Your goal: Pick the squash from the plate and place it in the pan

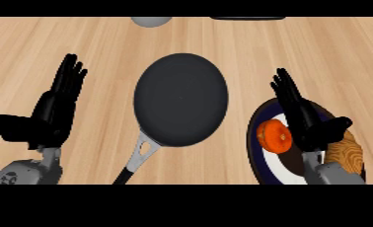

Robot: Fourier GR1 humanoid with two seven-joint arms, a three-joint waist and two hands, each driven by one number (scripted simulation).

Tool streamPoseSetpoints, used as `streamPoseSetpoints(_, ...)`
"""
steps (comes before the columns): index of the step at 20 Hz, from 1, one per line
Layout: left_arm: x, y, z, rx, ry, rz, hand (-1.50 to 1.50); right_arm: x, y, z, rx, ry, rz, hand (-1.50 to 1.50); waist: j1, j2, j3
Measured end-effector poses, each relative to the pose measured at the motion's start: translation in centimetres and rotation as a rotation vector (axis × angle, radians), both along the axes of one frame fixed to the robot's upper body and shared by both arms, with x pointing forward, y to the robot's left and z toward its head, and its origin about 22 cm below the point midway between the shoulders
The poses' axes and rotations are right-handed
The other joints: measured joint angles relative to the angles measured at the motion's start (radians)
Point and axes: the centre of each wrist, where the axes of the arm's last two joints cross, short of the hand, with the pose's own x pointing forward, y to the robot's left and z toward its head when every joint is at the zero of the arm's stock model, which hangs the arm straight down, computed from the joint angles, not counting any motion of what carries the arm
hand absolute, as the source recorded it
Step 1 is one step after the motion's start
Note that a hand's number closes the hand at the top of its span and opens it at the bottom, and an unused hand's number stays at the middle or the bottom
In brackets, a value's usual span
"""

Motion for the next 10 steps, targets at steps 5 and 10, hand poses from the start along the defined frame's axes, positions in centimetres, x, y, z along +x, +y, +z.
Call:
streamPoseSetpoints(5,-0.2,4.0,-1.3,0.139,0.156,0.124,0.0,0.8,-0.9,3.4,0.16,-0.173,-0.055,-1.5,-0.023,-0.005,-0.008)
streamPoseSetpoints(10,-1.8,7.4,-3.5,0.226,0.307,0.228,0.0,-0.2,-6.3,2.7,0.024,-0.184,-0.382,1.5,-0.08,0.001,-0.018)
